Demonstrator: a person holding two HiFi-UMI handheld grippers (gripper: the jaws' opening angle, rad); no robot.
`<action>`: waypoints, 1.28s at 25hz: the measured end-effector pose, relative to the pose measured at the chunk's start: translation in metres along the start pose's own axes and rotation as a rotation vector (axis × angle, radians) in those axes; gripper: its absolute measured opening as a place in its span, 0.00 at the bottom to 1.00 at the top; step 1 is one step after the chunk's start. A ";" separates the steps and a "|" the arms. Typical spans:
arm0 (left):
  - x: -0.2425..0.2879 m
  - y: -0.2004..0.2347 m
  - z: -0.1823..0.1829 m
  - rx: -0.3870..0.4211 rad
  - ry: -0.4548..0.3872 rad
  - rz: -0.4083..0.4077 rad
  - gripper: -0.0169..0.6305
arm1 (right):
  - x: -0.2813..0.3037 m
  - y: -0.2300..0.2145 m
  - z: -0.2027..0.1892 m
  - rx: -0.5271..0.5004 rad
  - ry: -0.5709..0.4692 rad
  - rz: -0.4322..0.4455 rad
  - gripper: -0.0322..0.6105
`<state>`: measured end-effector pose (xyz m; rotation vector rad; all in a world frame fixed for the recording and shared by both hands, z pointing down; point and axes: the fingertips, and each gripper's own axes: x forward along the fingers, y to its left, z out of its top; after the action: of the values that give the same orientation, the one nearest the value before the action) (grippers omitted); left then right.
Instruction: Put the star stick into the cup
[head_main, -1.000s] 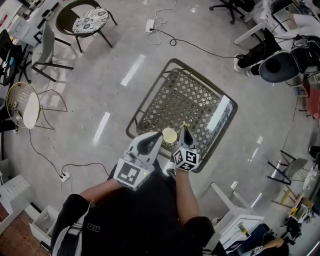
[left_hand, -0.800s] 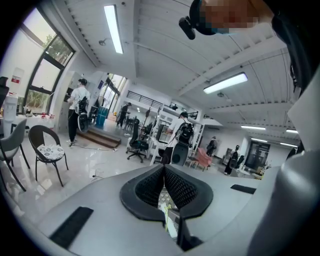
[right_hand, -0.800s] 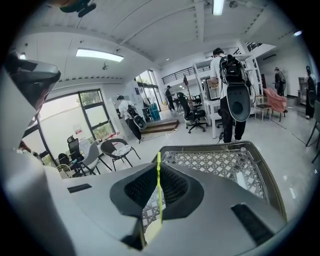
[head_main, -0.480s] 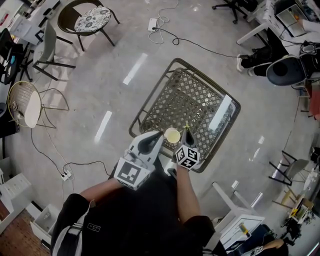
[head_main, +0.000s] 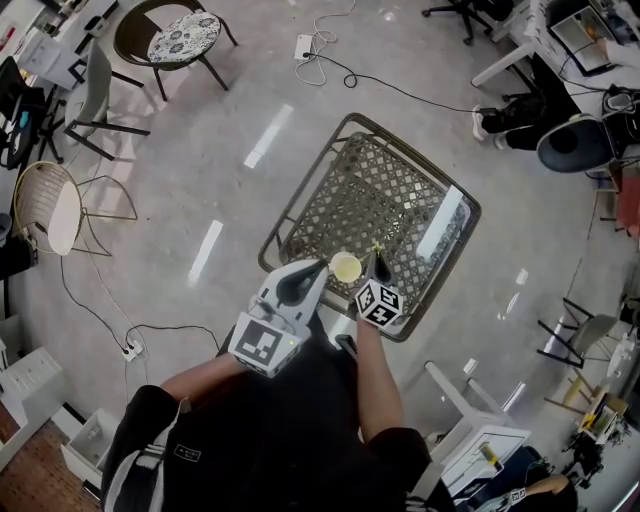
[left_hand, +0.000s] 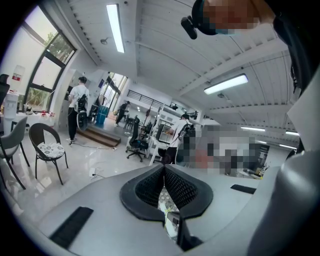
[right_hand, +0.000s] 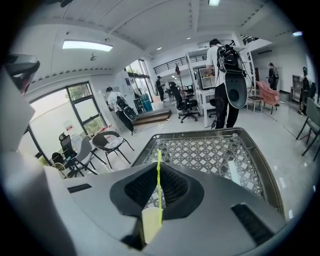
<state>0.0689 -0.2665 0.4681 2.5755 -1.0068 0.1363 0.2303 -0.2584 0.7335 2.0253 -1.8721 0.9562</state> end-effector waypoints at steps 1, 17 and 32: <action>-0.001 -0.001 0.000 0.000 -0.002 -0.001 0.05 | 0.002 -0.002 -0.001 0.001 0.000 -0.002 0.08; -0.019 -0.011 -0.002 0.013 -0.009 -0.002 0.05 | 0.018 -0.017 -0.002 0.007 0.032 0.020 0.08; -0.035 -0.019 0.001 0.024 -0.035 -0.013 0.05 | -0.002 -0.021 -0.004 0.046 0.017 -0.011 0.14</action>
<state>0.0552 -0.2318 0.4533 2.6141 -1.0060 0.1012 0.2492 -0.2509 0.7411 2.0450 -1.8446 1.0188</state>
